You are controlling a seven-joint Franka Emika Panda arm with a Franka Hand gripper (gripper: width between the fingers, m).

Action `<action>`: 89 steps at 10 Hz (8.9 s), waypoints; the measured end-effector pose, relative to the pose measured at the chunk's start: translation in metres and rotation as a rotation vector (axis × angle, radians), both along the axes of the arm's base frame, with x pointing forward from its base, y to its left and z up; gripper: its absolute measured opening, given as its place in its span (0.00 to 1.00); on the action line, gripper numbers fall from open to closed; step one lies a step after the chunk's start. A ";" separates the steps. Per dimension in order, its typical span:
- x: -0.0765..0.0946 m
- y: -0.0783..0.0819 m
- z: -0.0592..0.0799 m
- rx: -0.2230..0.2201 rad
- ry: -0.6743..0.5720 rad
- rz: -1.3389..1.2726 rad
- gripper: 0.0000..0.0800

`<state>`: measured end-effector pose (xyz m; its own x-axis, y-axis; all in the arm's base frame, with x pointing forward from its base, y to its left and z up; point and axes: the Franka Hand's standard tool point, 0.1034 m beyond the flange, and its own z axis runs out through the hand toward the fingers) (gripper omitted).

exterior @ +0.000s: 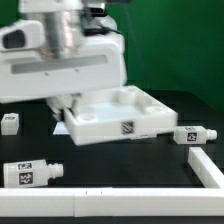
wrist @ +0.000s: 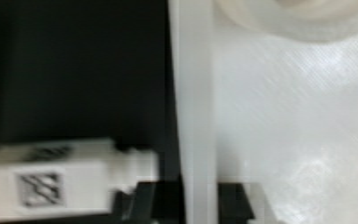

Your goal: Assemble square table

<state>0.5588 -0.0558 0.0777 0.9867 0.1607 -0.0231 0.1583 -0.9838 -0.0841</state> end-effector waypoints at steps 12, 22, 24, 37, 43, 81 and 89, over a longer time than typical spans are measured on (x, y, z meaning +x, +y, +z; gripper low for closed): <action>0.012 0.019 -0.051 -0.017 0.019 -0.251 0.06; 0.015 0.033 -0.069 -0.024 -0.003 -0.270 0.39; 0.006 0.035 -0.050 -0.020 0.032 -0.309 0.60; -0.050 0.082 0.005 0.022 0.244 -1.051 0.81; -0.118 0.082 -0.011 0.227 0.507 -1.183 0.81; -0.021 0.124 0.061 0.095 0.022 -1.092 0.36; 0.036 0.134 0.072 0.007 -0.272 -0.583 0.36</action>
Offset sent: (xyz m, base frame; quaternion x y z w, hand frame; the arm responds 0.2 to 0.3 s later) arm 0.0000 0.0000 0.0000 0.0000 0.0000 0.0000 1.0000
